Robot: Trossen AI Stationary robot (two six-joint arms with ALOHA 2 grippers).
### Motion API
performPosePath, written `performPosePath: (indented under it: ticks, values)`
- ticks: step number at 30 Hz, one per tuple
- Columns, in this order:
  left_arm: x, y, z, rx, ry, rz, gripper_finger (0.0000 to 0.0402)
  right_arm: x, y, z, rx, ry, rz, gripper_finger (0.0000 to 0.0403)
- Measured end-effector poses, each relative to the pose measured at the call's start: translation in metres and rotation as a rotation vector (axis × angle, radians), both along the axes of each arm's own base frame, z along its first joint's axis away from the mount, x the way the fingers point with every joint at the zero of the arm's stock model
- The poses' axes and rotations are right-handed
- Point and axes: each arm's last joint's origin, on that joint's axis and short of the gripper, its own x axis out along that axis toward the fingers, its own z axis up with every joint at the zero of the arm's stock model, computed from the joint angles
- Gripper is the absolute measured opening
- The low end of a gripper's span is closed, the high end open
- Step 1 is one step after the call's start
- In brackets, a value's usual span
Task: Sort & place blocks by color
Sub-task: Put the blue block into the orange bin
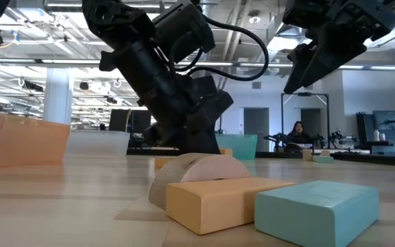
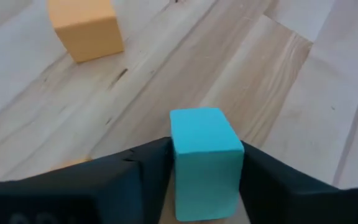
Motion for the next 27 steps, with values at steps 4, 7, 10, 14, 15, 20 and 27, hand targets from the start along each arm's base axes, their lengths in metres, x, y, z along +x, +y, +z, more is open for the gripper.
performPosePath:
  ticks: [4, 7, 10, 14, 15, 20, 27]
  values:
    - [0.000, 0.000, 0.005, 0.016, 0.002, -0.046, 0.0095, 0.000, 0.000, 0.000, 0.000, 0.000, -0.001, 0.0296]
    - [-0.003, 0.002, 0.015, 0.027, 0.005, -0.092, 0.0095, 0.000, 0.000, 0.000, 0.000, 0.000, -0.002, 0.0296]
    - [-0.005, 0.007, 0.045, 0.044, -0.059, -0.126, 0.0095, 0.000, 0.000, 0.000, 0.000, 0.001, -0.002, 0.0296]
    - [-0.021, 0.017, 0.086, 0.057, -0.071, -0.173, 0.0095, 0.000, 0.000, 0.000, 0.000, 0.003, -0.002, 0.0296]
    - [-0.028, 0.020, 0.098, 0.055, -0.064, -0.183, 0.0095, 0.000, 0.000, 0.000, 0.000, 0.004, -0.002, 0.0296]
    - [-0.085, 0.034, 0.144, 0.000, 0.095, -0.150, 0.0096, 0.000, 0.000, 0.000, -0.001, 0.002, -0.001, 0.0296]
    - [-0.177, 0.044, 0.179, -0.129, 0.316, 0.127, 0.0102, 0.001, 0.000, 0.001, -0.023, -0.018, 0.031, 0.0296]
